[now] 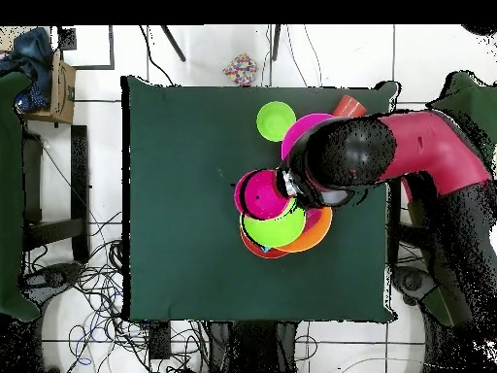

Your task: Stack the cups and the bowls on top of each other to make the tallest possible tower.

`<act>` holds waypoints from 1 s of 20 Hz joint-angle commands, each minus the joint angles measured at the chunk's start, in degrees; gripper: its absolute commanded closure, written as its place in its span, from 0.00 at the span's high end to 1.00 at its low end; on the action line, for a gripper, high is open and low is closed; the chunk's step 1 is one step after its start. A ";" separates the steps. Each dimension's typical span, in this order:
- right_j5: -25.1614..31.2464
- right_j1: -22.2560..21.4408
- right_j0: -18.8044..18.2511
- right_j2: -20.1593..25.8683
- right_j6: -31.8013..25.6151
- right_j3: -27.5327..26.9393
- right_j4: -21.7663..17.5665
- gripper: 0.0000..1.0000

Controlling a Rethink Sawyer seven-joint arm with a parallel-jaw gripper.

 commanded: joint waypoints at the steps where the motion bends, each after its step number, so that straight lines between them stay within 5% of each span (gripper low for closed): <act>1: -0.05 -1.19 3.23 -0.84 -24.42 -3.11 -8.95 0.00; 8: -2.82 -0.88 3.44 -1.60 -22.27 -3.15 -7.99 0.00; 9: -4.21 -0.64 3.33 -1.45 -21.27 -3.06 -7.34 1.00; 20: -2.06 -0.79 2.05 -0.07 -24.42 -4.22 -4.75 1.00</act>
